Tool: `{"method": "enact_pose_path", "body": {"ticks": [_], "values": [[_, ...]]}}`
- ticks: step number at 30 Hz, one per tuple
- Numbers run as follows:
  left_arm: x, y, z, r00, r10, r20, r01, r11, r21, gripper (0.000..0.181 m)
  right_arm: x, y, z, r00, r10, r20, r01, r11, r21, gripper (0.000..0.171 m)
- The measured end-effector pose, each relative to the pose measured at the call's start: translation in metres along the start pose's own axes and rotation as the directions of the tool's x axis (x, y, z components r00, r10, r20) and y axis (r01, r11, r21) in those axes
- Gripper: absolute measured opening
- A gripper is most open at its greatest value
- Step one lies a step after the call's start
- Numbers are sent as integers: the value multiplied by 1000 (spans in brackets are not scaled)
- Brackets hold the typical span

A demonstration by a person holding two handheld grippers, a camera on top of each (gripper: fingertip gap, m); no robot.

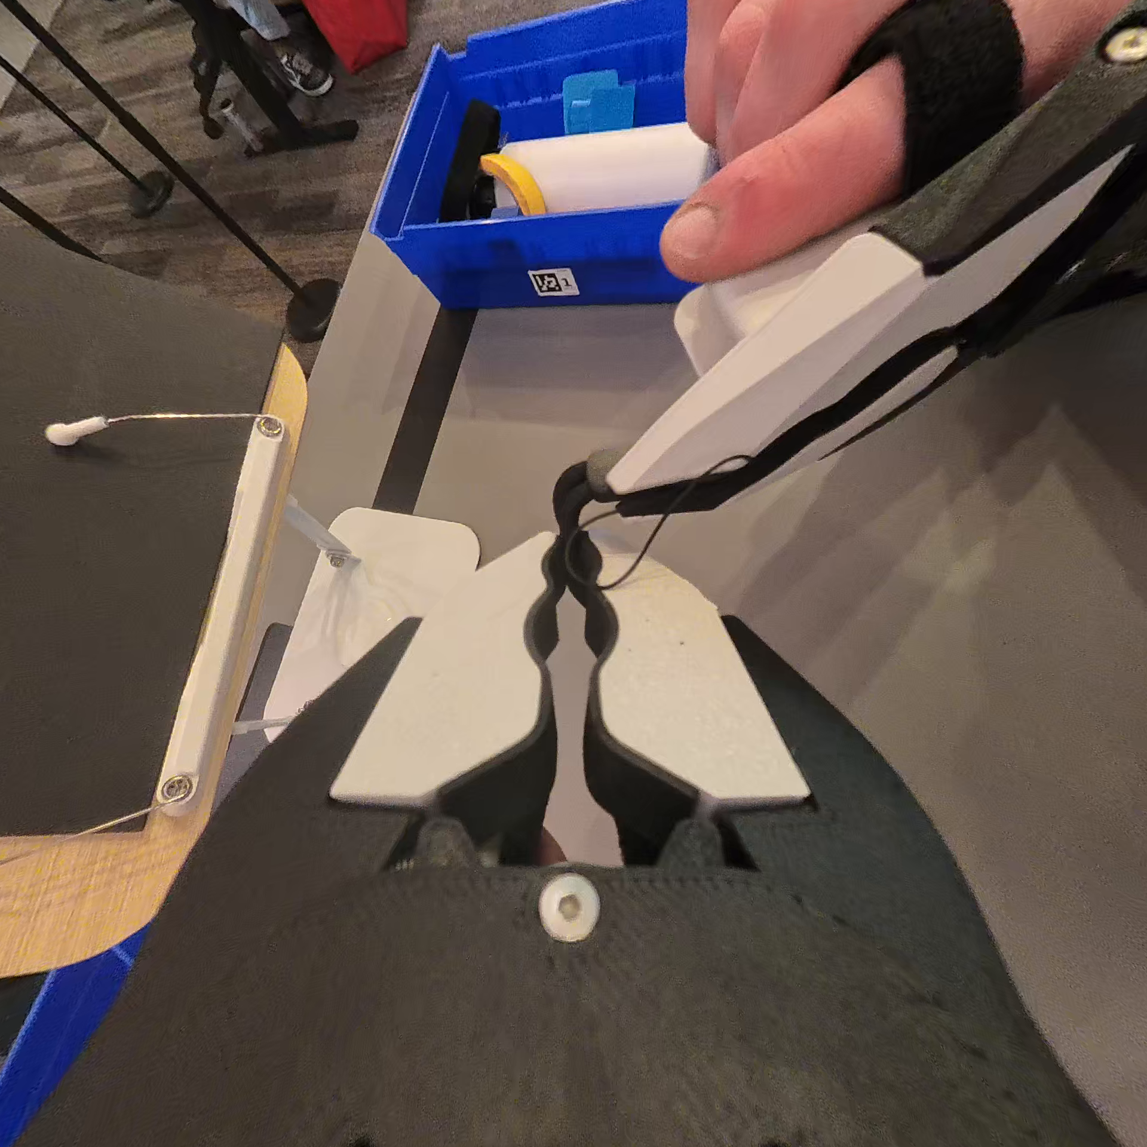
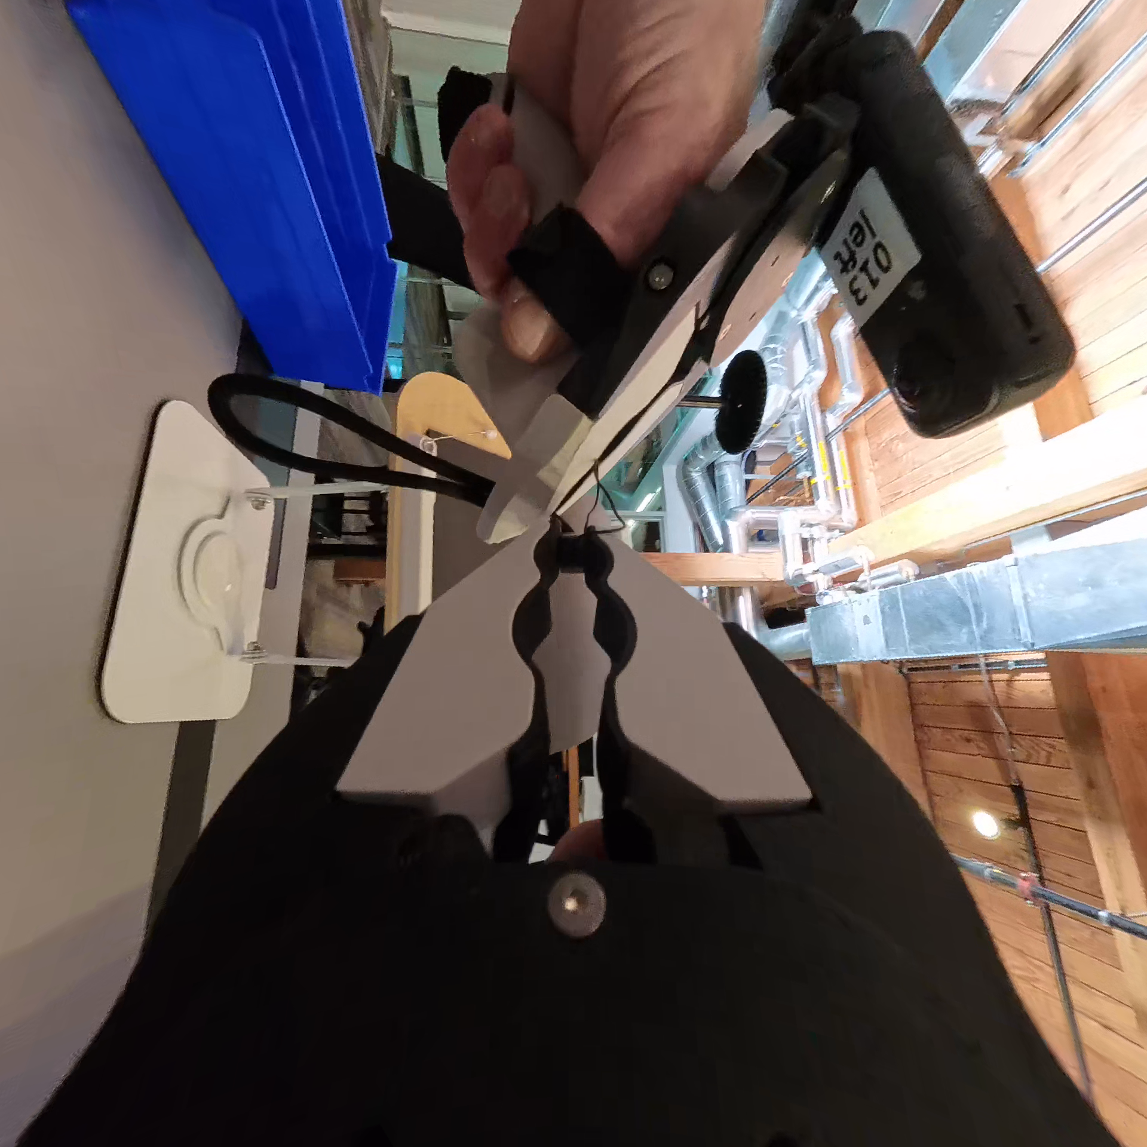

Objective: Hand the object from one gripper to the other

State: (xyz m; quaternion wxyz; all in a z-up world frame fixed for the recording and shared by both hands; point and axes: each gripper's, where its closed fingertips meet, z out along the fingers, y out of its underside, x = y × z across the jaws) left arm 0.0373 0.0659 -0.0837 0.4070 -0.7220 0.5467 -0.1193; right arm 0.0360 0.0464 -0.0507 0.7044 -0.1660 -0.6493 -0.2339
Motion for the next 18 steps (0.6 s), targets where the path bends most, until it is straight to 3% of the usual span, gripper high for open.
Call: {"method": "enact_pose_path", "body": {"ticks": [5,8,10,13,18], "values": [[-4,2,-1,996,63,56,-63,998,8,6,2,4,0,981,184,61,-185,983,13,3],[-12,3,-7,955,233,186,-232,972,-25,33,7,11,-2,926,359,116,-363,932,16,4],[-18,3,-13,894,342,290,-337,939,-69,41,8,17,-3,866,473,162,-481,877,9,4],[-23,-4,-26,737,495,460,-494,859,-132,43,6,21,-4,722,641,260,-662,750,-11,4],[-6,-24,-39,340,690,638,-712,633,-305,48,1,15,-7,291,830,476,-927,368,-76,3]]}}
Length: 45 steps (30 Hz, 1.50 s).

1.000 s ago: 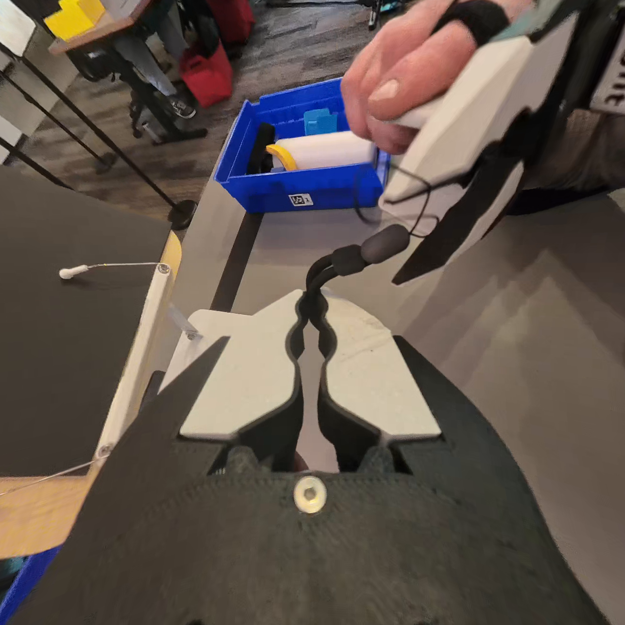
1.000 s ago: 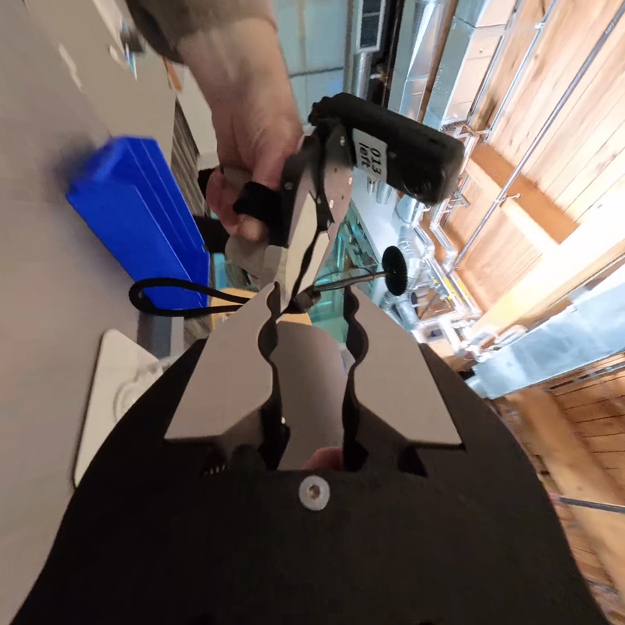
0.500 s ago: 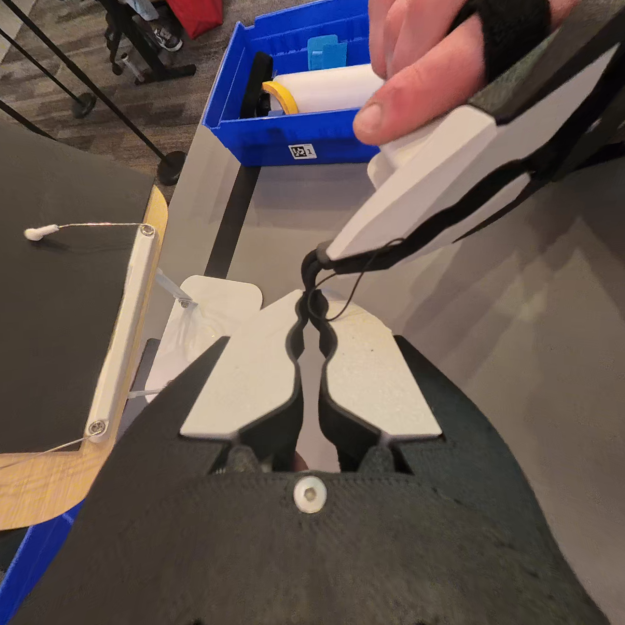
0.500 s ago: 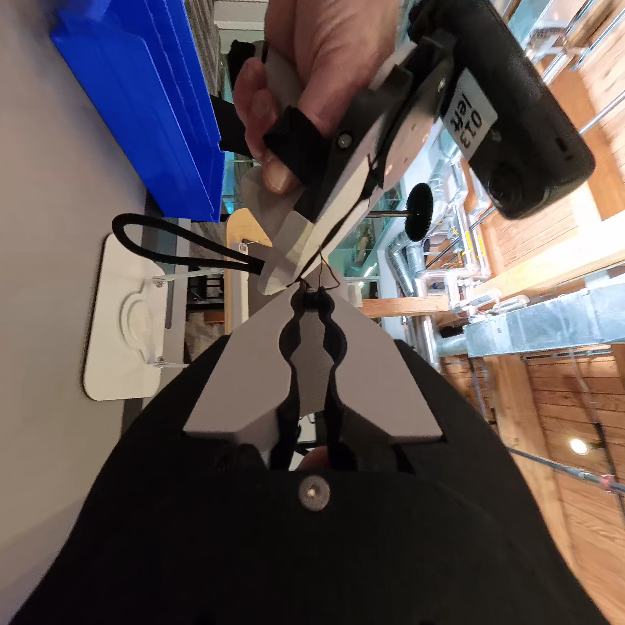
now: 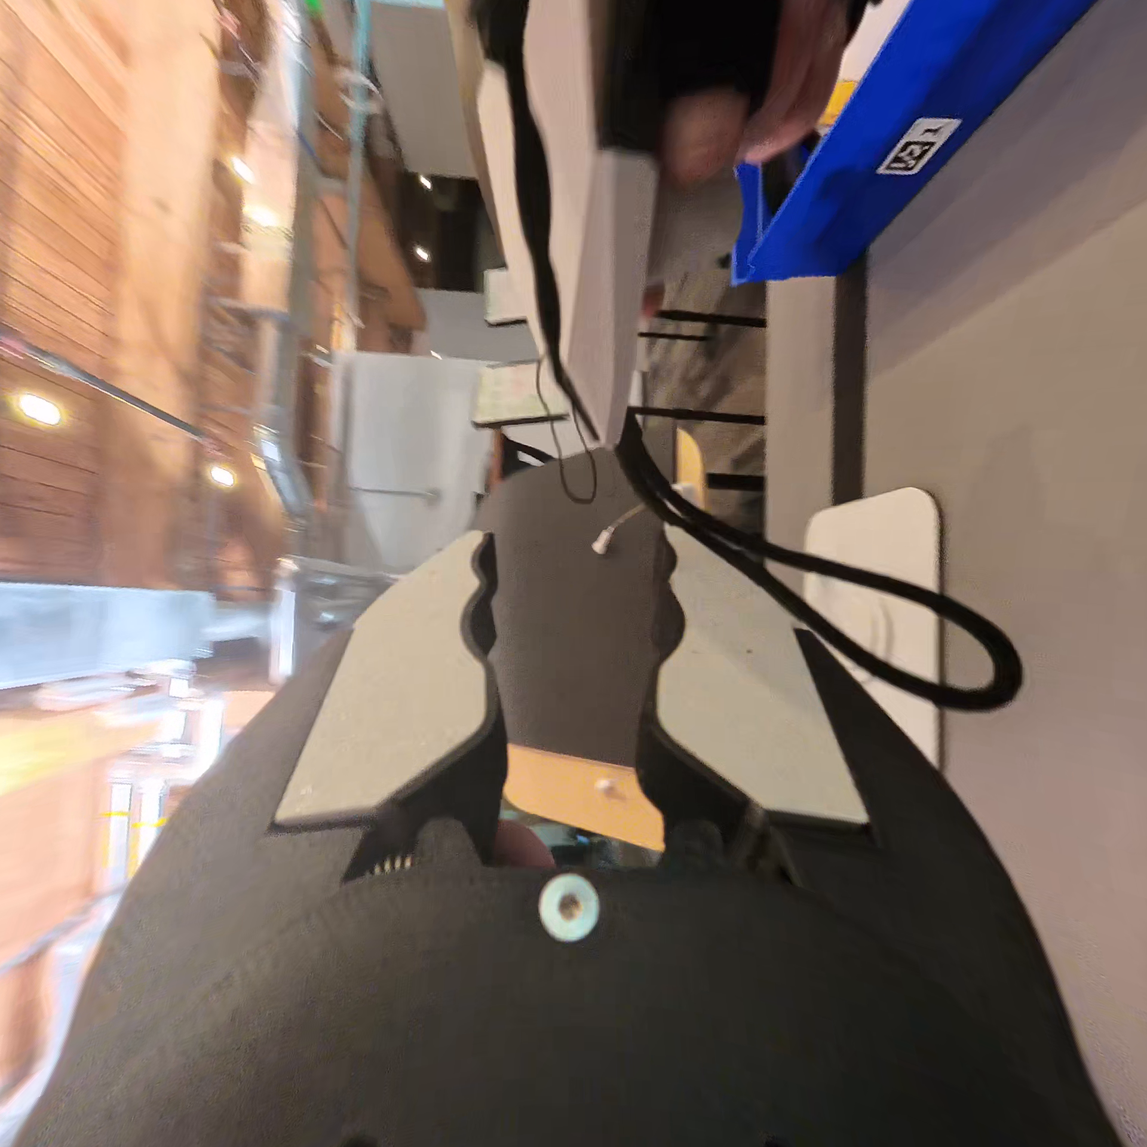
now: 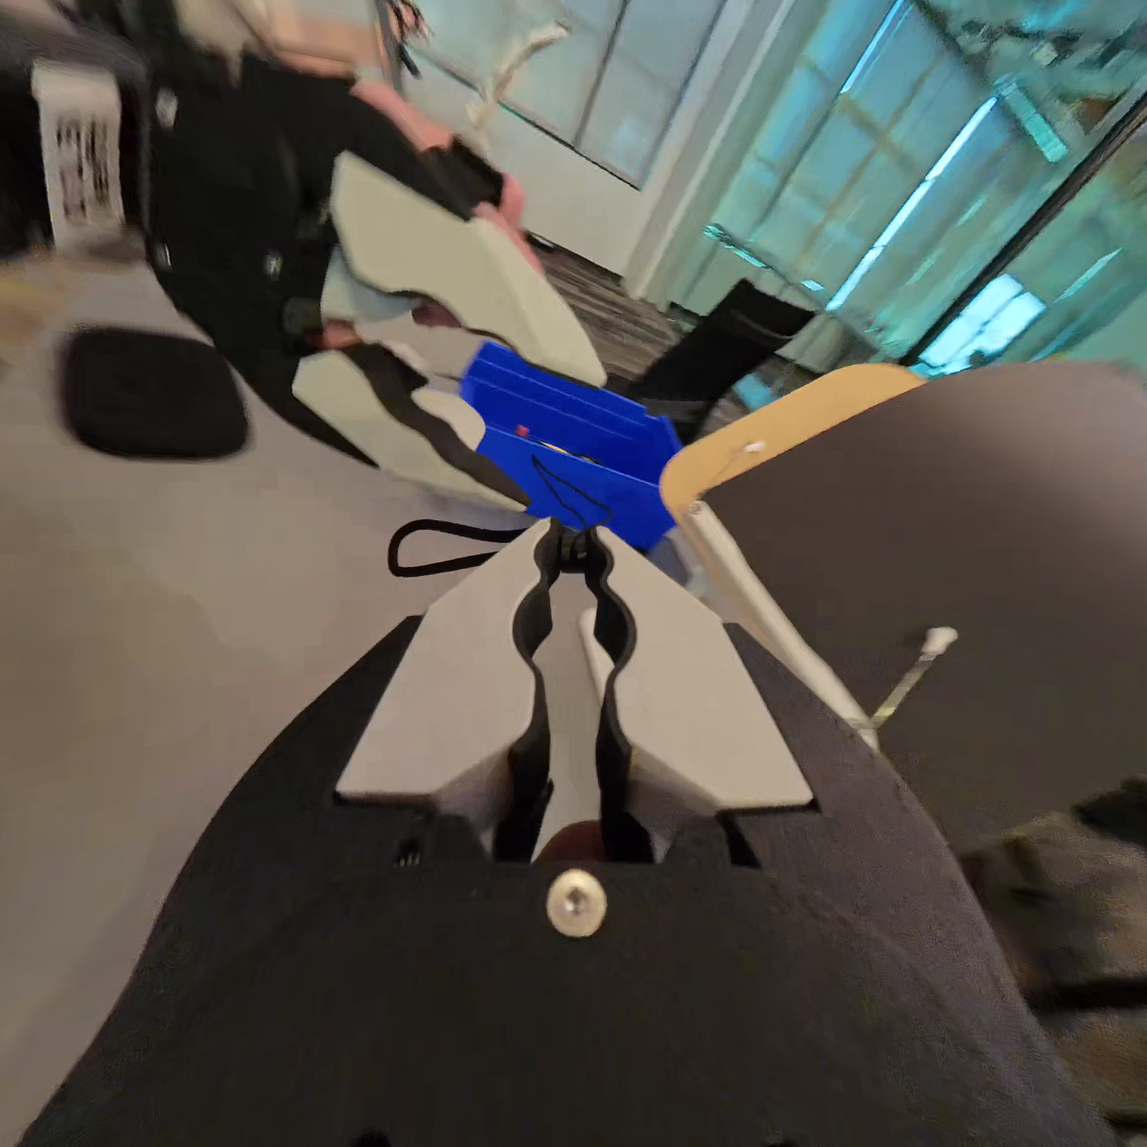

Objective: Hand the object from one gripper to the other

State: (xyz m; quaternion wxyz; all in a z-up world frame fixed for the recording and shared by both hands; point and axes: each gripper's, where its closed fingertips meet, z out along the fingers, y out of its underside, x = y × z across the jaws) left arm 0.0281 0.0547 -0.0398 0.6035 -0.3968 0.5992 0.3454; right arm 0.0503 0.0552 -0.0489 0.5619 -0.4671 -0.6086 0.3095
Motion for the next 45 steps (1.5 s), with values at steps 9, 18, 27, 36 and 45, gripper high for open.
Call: {"method": "enact_pose_path", "body": {"ticks": [9,18,27,36,45], "values": [[5,24,-18,925,302,229,-305,952,-21,59,7,-1,-5,870,408,276,-451,885,116,3],[42,23,-13,891,382,246,-407,912,57,77,0,-1,1,806,482,342,-541,835,98,3],[59,-30,-15,889,383,252,-429,889,162,12,-4,12,12,783,518,346,-566,823,50,4],[42,-22,-18,967,191,167,-213,968,129,2,3,21,20,802,523,288,-561,825,66,6],[7,13,-15,964,-264,-38,264,965,-11,2,19,3,6,994,108,4,-108,980,167,34]]}}
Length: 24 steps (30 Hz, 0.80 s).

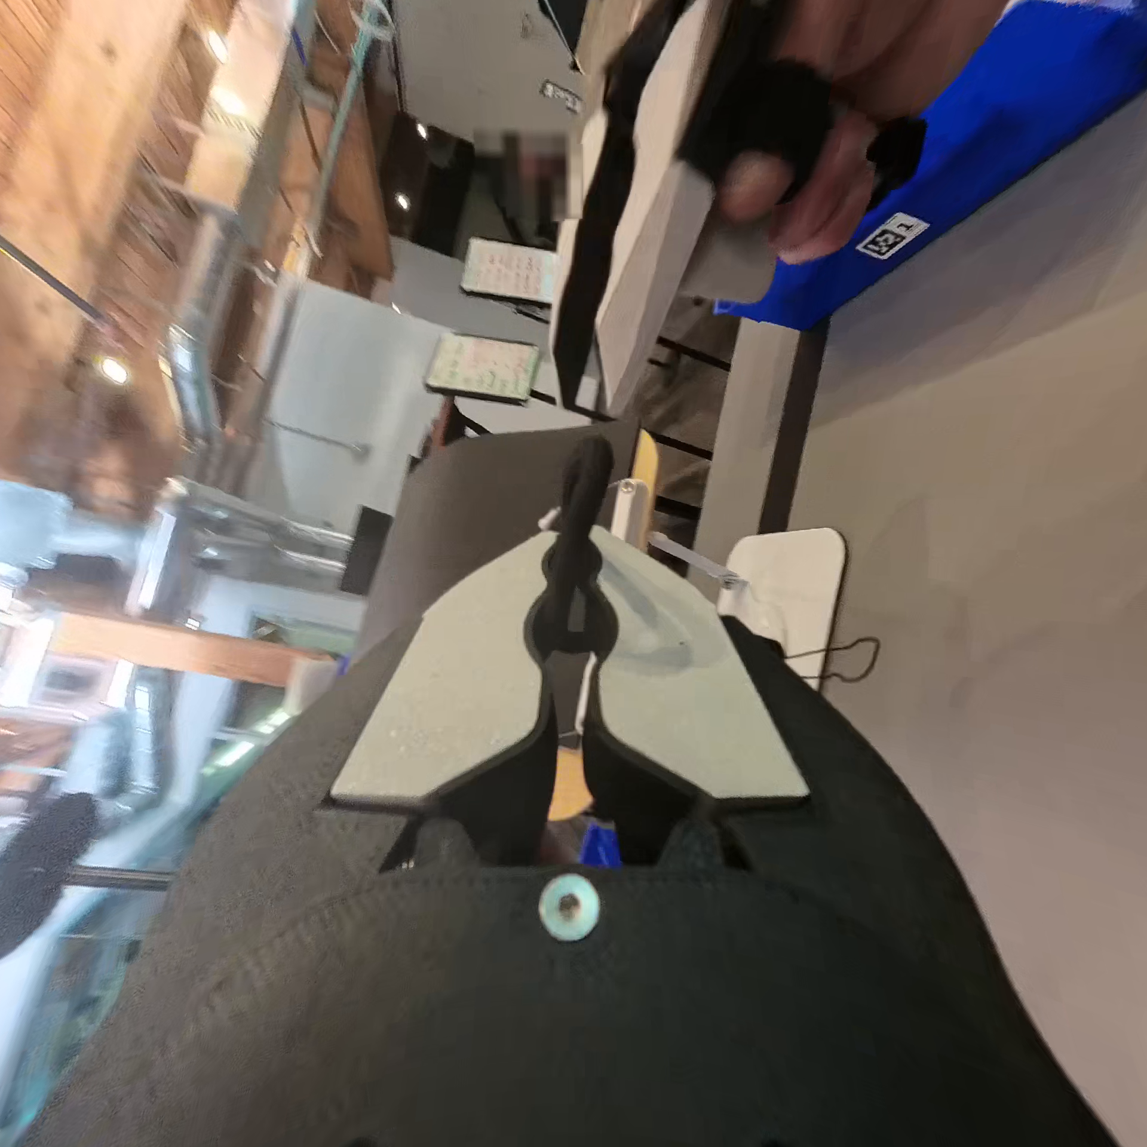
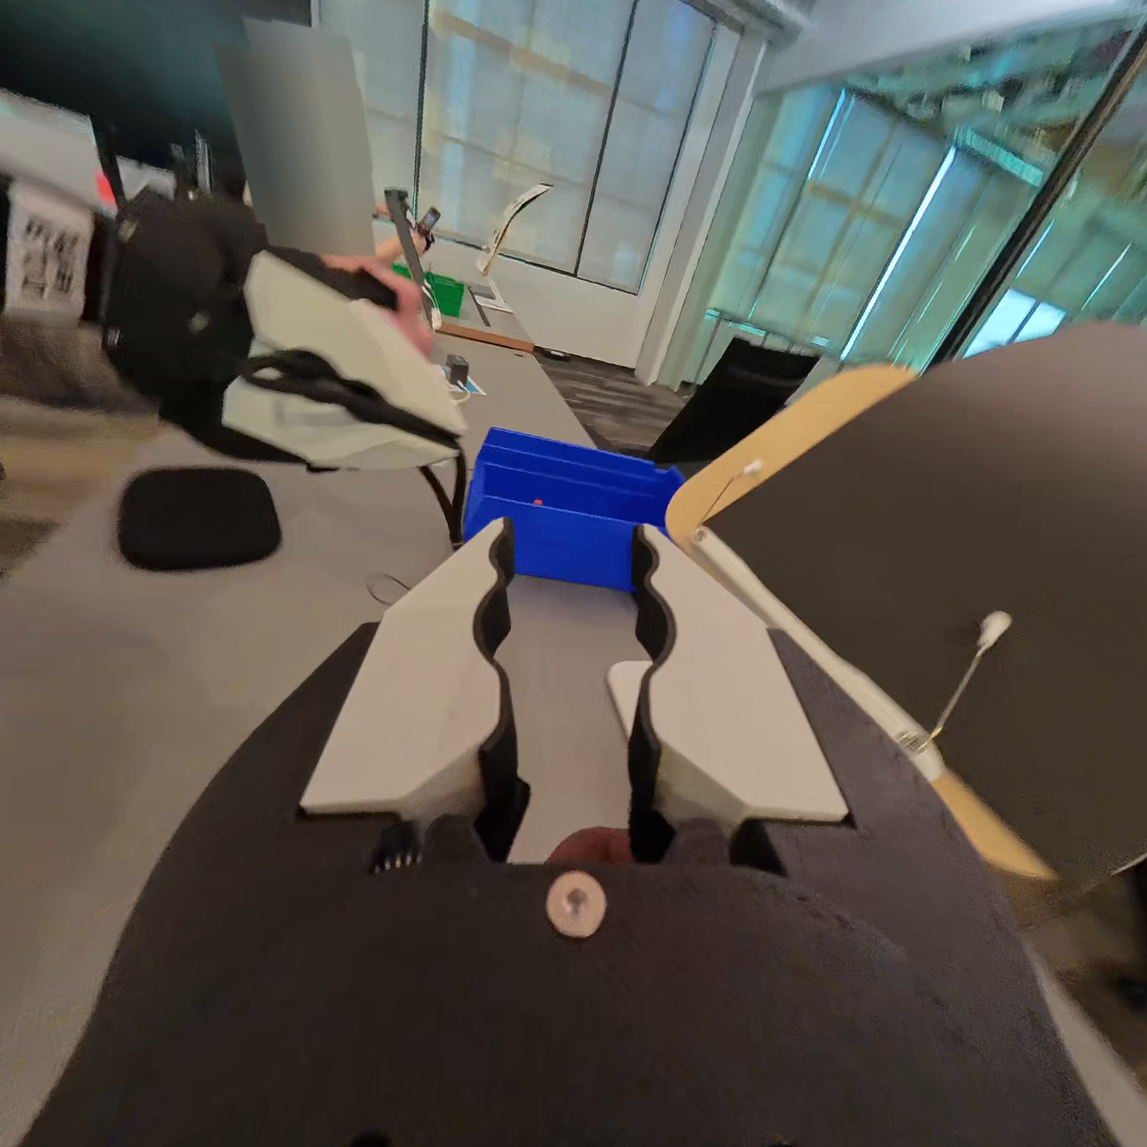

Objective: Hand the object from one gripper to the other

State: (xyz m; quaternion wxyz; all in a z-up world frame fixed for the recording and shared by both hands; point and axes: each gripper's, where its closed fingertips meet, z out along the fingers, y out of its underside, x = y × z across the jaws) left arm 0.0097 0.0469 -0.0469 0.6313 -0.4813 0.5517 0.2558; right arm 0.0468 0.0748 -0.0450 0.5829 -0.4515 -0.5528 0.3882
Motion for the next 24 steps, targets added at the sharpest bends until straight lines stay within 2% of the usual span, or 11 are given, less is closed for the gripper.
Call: {"method": "enact_pose_path", "body": {"ticks": [3,6,9,11,13,15,18,22,24], "values": [[1,3,3,993,-76,-86,73,996,-41,2,-30,-26,-5,957,-289,0,289,955,64,28],[11,0,7,978,-114,-174,103,992,-72,2,-62,-38,-3,845,-535,-16,535,842,78,23],[25,-4,11,959,-124,-255,101,990,-101,2,-75,-32,4,717,-696,-38,696,718,-1,22],[32,-9,12,948,-137,-289,111,988,-104,2,-81,-29,8,642,-765,-49,765,643,-29,22],[37,-14,14,940,-131,-315,104,989,-101,2,-87,-26,10,611,-790,-35,789,612,-41,16],[39,-15,15,941,-123,-317,96,990,-99,2,-83,-23,11,585,-810,-41,806,586,-78,0],[38,-14,16,942,-126,-312,101,990,-96,2,-80,-26,9,597,-801,-48,796,599,-84,0],[30,-14,13,943,-164,-291,147,986,-78,3,-64,-39,-1,728,-680,-94,680,732,-31,0],[24,-13,12,944,-195,-267,183,981,-69,12,-55,-46,-6,804,-586,-103,591,807,22,0]]}}
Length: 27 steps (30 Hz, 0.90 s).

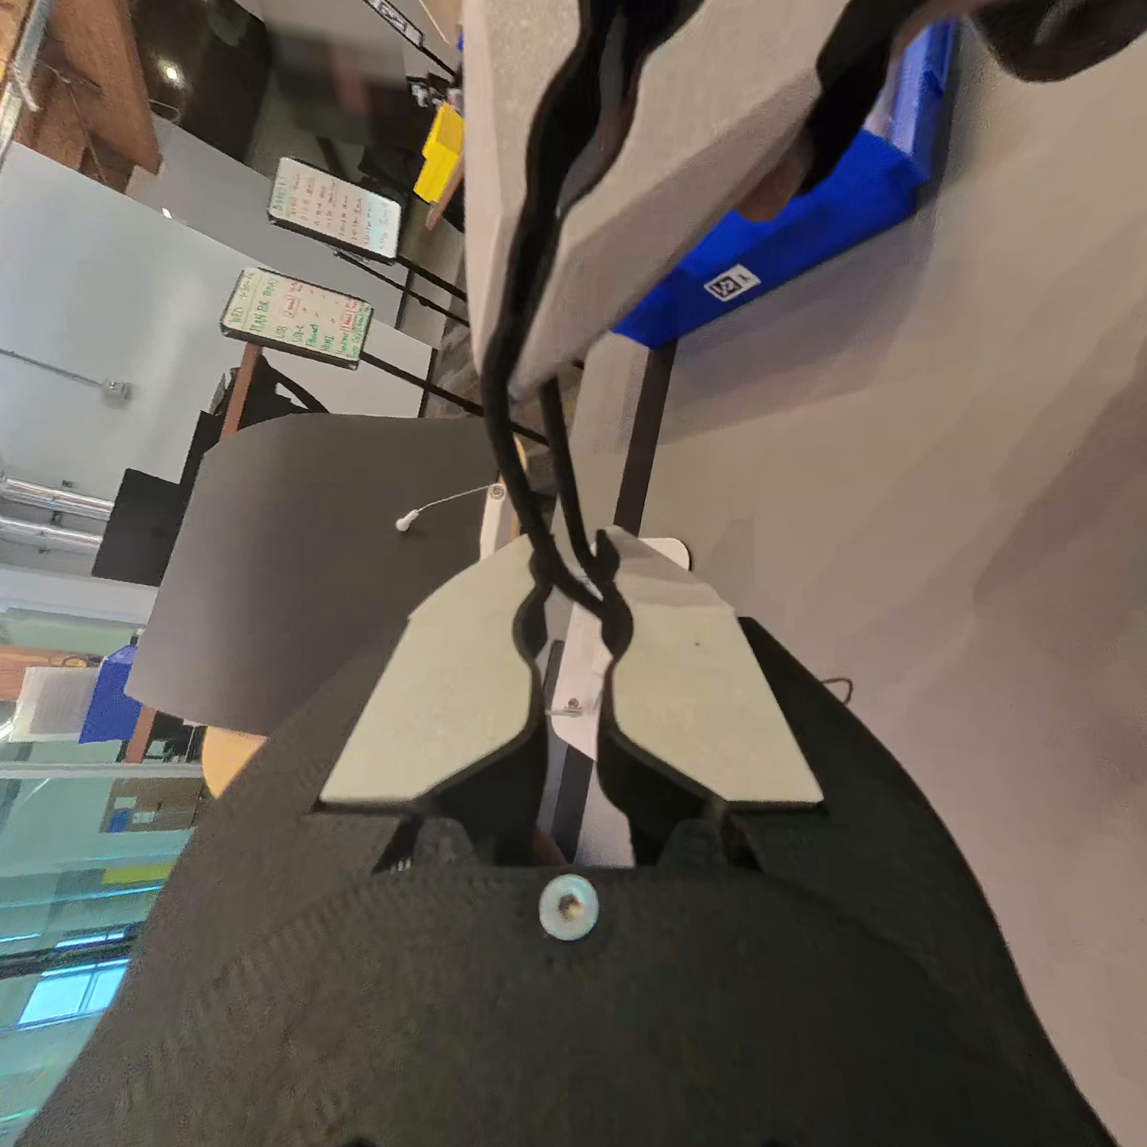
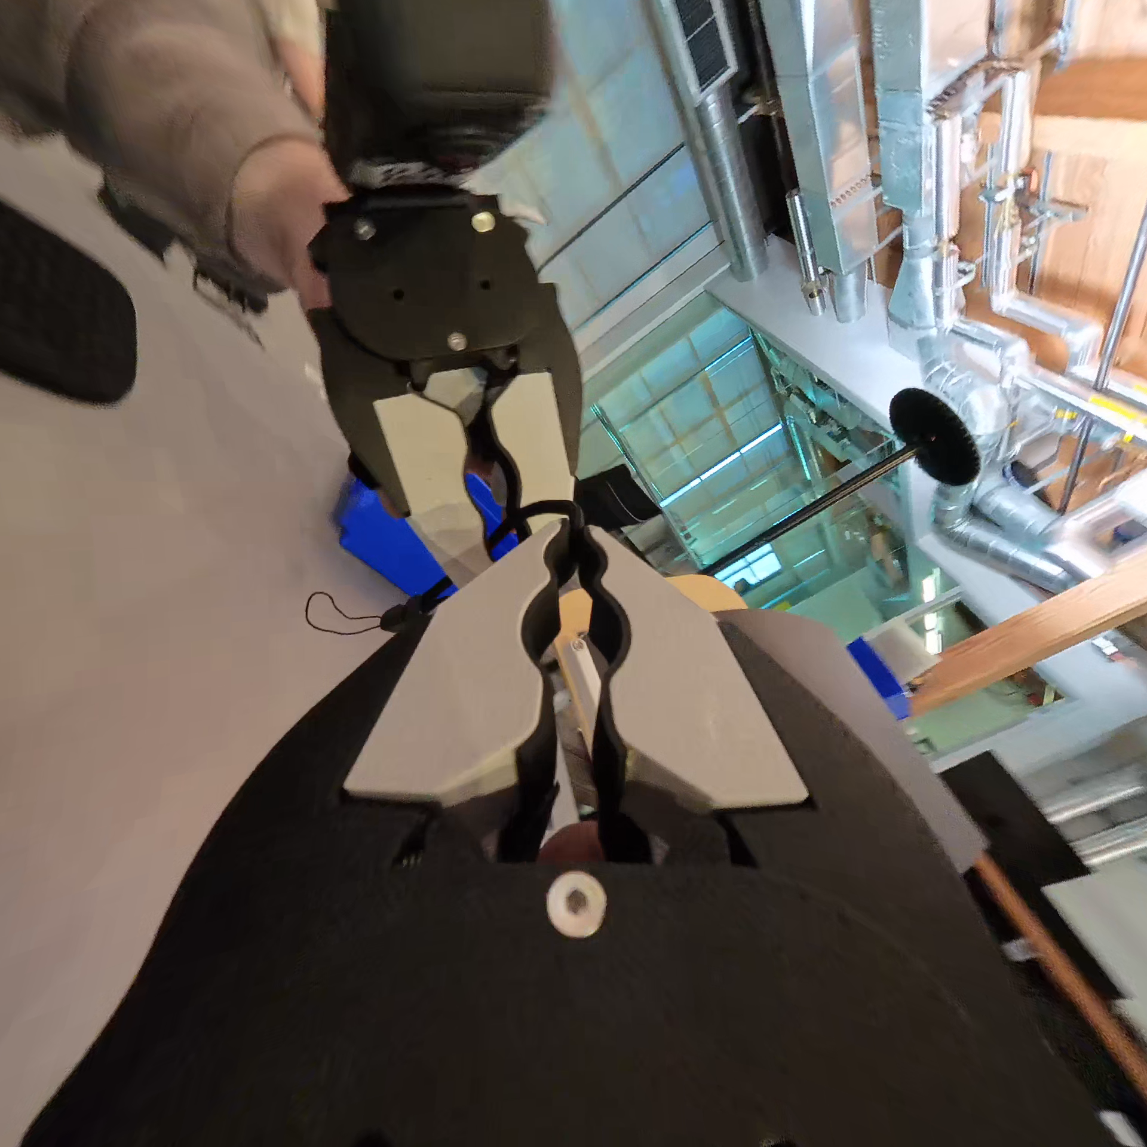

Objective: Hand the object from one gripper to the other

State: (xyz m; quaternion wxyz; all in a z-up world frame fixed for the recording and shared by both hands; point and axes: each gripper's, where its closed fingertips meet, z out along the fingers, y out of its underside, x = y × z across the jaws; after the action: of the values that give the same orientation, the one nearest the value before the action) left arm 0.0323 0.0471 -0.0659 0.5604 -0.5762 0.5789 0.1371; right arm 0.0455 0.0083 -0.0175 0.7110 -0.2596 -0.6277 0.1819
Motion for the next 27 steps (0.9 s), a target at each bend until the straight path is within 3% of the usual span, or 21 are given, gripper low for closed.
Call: {"method": "enact_pose_path", "body": {"ticks": [2,8,13,24,27], "values": [[-2,-2,-3,999,-35,0,35,999,37,22,7,1,-3,996,88,8,-88,996,28,0],[-14,-15,-11,985,-175,1,172,973,155,3,13,9,-5,989,149,9,-149,988,29,0],[-25,-17,-18,974,-225,-7,223,957,186,1,21,23,-7,985,174,-7,-174,985,-11,0],[-43,-37,-21,977,-211,-6,208,960,186,1,4,45,9,943,329,54,-327,944,-39,0],[-46,-47,-23,974,-225,-18,224,950,217,0,2,46,12,933,356,54,-354,934,-42,12]]}}
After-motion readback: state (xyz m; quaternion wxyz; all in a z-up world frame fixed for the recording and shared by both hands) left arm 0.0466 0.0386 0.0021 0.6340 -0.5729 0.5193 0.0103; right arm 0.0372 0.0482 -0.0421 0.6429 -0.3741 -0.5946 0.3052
